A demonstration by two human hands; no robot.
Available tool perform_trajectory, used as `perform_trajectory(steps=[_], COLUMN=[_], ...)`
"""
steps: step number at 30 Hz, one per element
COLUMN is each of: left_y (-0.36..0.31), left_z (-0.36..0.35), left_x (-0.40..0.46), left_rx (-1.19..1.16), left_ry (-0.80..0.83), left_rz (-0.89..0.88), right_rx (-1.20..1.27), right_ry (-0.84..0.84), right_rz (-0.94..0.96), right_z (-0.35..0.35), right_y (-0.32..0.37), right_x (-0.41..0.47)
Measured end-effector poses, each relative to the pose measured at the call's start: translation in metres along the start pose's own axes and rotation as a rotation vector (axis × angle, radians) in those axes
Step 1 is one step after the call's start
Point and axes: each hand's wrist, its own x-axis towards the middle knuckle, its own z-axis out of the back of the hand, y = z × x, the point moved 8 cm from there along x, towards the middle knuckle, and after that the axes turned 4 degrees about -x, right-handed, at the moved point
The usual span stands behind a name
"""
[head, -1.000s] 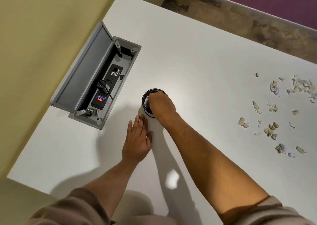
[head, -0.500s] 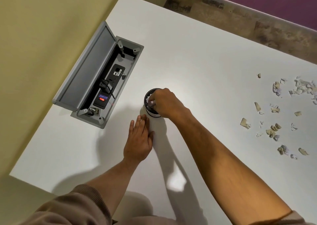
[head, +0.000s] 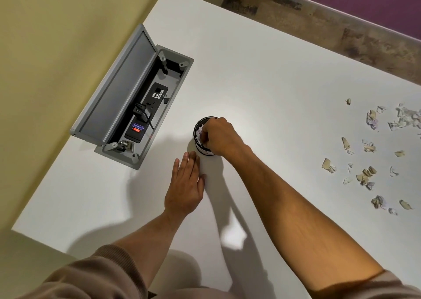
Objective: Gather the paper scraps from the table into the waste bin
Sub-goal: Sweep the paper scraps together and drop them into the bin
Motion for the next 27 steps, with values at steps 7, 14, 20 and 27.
perform_trajectory(steps=[7, 14, 20, 27], left_y=[-0.002, -0.001, -0.002, -0.011], left_z=[0.003, 0.001, 0.0, 0.009], left_x=[-0.001, 0.0, 0.001, 0.003], left_rx=[-0.012, 0.014, 0.075, 0.172], left_ry=[-0.008, 0.022, 0.076, 0.14], left_rz=[-0.004, -0.003, 0.0, 0.024], right_rx=[-0.081, -0.008, 0.117, 0.589], right_ry=[-0.016, -0.055, -0.177, -0.491], right_rz=[-0.009, 0.011, -0.009, -0.163], right_z=[-0.006, 0.001, 0.014, 0.012], right_y=[0.001, -0.006, -0.026, -0.079], right_x=[0.01, 0.001, -0.032, -0.108])
